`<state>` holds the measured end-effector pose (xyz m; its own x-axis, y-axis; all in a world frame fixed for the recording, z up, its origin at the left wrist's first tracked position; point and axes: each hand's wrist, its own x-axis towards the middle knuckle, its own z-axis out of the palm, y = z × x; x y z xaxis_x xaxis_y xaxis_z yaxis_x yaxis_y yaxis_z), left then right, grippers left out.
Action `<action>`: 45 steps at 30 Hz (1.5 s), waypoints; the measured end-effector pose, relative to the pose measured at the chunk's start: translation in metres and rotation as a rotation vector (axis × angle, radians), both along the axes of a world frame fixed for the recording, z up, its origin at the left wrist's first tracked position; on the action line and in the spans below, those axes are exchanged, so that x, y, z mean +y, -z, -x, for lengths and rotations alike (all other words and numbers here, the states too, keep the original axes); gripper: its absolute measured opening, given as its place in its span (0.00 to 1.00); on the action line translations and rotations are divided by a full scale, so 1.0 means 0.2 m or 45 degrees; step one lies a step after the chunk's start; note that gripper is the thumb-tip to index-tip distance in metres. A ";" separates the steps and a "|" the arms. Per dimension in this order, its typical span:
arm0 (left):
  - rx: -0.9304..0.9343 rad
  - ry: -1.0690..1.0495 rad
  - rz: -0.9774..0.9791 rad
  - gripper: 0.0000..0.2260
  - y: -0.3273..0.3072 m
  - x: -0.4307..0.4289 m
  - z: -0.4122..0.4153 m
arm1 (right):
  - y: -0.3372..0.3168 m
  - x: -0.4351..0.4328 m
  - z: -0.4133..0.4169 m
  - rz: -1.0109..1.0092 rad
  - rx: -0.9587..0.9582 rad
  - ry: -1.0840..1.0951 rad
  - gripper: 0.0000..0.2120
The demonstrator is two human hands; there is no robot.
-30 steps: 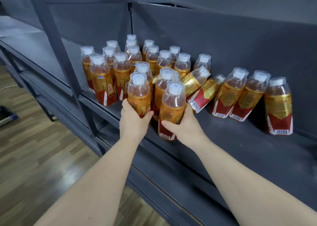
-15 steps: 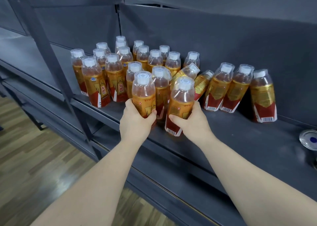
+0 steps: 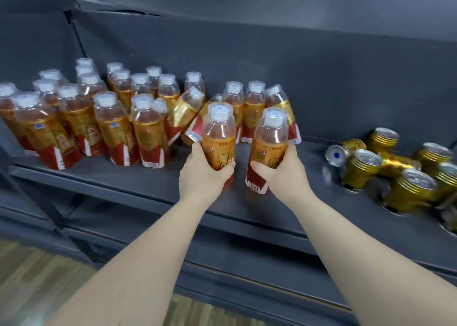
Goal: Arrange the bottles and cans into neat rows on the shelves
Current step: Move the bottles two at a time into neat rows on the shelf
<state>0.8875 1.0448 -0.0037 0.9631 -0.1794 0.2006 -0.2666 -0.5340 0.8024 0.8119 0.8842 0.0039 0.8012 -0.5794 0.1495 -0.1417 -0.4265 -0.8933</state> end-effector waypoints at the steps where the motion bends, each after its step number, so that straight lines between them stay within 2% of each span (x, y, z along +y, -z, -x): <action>1: 0.001 0.040 0.006 0.29 0.00 -0.05 0.04 | 0.00 -0.05 0.06 0.001 0.009 0.031 0.27; 6: 0.016 0.197 0.024 0.28 -0.03 -0.30 0.23 | -0.01 -0.25 0.33 0.046 0.050 0.193 0.32; 10: 0.028 0.297 0.015 0.25 -0.04 -0.48 0.38 | -0.01 -0.39 0.54 0.056 0.050 0.285 0.31; 15: 0.029 0.460 -0.019 0.27 -0.04 -0.69 0.58 | -0.01 -0.54 0.81 0.056 0.029 0.411 0.32; 21: 0.030 0.708 -0.028 0.31 -0.04 -0.90 0.78 | -0.03 -0.64 1.11 0.056 0.041 0.614 0.26; 31: -0.046 1.212 -0.016 0.31 -0.05 -1.20 1.14 | -0.06 -0.64 1.59 0.018 0.006 1.090 0.25; 35: -0.007 1.417 -0.022 0.32 0.01 -1.28 1.33 | -0.03 -0.57 1.80 0.005 0.026 1.269 0.25; 45: 0.077 1.819 -0.049 0.26 0.10 -1.39 1.89 | 0.04 -0.42 2.40 -0.047 0.065 1.698 0.23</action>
<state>0.5090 0.7664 -0.0233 -0.0382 -0.9895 0.1397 -0.5510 0.1375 0.8231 0.3326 0.8008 -0.0042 -0.3732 -0.9219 0.1038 -0.4619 0.0876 -0.8826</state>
